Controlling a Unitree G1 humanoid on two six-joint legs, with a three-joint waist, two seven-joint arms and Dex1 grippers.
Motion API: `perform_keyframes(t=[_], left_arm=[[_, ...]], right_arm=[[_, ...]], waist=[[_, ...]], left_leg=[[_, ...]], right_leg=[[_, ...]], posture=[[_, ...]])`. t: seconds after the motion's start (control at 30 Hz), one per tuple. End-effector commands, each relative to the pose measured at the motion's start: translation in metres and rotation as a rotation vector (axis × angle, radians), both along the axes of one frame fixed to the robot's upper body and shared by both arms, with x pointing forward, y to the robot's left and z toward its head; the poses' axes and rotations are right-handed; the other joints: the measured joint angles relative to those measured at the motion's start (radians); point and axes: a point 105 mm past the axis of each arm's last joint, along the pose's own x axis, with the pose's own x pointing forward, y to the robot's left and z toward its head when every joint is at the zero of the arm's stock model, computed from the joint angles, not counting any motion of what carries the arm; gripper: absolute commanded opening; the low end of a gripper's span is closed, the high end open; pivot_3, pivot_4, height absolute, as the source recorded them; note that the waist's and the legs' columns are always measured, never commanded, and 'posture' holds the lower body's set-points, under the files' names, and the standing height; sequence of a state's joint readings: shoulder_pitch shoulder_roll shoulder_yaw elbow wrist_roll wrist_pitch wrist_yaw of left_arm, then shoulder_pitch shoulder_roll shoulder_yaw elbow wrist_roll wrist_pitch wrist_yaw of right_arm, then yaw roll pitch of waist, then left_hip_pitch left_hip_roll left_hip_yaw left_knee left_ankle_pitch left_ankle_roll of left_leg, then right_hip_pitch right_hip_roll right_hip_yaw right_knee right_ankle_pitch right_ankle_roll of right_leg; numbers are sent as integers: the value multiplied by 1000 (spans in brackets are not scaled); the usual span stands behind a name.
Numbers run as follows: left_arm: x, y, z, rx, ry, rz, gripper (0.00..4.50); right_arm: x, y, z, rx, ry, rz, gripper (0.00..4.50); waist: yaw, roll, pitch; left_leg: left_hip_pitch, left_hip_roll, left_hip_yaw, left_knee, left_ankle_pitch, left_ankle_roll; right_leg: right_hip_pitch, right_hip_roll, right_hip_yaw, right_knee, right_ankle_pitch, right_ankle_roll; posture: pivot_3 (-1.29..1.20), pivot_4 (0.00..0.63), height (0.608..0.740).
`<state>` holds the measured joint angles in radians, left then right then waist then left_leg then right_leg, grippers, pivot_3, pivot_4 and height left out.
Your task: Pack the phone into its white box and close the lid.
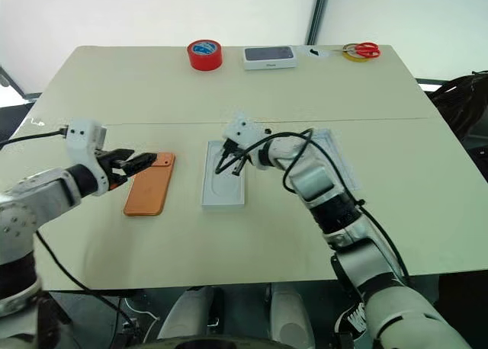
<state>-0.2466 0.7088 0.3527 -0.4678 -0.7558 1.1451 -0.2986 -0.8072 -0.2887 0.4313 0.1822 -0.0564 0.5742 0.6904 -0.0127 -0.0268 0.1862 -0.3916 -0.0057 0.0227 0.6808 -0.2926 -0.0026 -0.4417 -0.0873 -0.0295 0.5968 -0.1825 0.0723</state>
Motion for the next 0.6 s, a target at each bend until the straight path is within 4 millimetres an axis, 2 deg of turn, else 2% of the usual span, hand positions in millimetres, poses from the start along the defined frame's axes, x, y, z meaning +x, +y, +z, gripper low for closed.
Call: perform_keyframes(t=[0.03,0.2,0.27,0.4,0.5,0.6], left_arm=[[-14,-4,0,136,-43,-101,3376],[-28,-3,-15,192,-10,-147,3376],[-31,-4,-19,200,-4,-152,3376],[-33,3,-26,156,20,-87,3376],[-29,15,-25,55,23,19,3376],[-22,31,-20,-79,22,146,4229]], right_arm=[[10,9,-2,-58,-47,-20,72],[7,12,-21,-133,-4,9,72],[6,12,-22,-155,-18,28,72],[4,19,4,-57,-54,48,72],[-11,35,24,40,-45,120,72],[-25,52,29,70,-26,163,0]], waist=[[-3,0,0],[-1,1,0],[-2,1,0],[-4,1,0],[-4,1,0],[-3,1,0]], left_leg=[[0,0,0,0,0,0],[0,0,0,-1,0,1],[0,0,-1,-1,0,1],[0,0,0,-1,-1,1],[0,1,0,-1,-1,1],[0,1,-1,0,-1,1]], right_leg=[[0,0,0,0,0,0],[-1,0,0,0,0,0],[-1,0,-1,0,0,0],[-1,0,-1,0,0,0],[-1,0,-1,1,1,1],[-1,1,-1,1,2,4]], posture=[[0,150,732],[0,150,732],[0,150,732],[0,150,732],[0,150,732],[0,150,732]])
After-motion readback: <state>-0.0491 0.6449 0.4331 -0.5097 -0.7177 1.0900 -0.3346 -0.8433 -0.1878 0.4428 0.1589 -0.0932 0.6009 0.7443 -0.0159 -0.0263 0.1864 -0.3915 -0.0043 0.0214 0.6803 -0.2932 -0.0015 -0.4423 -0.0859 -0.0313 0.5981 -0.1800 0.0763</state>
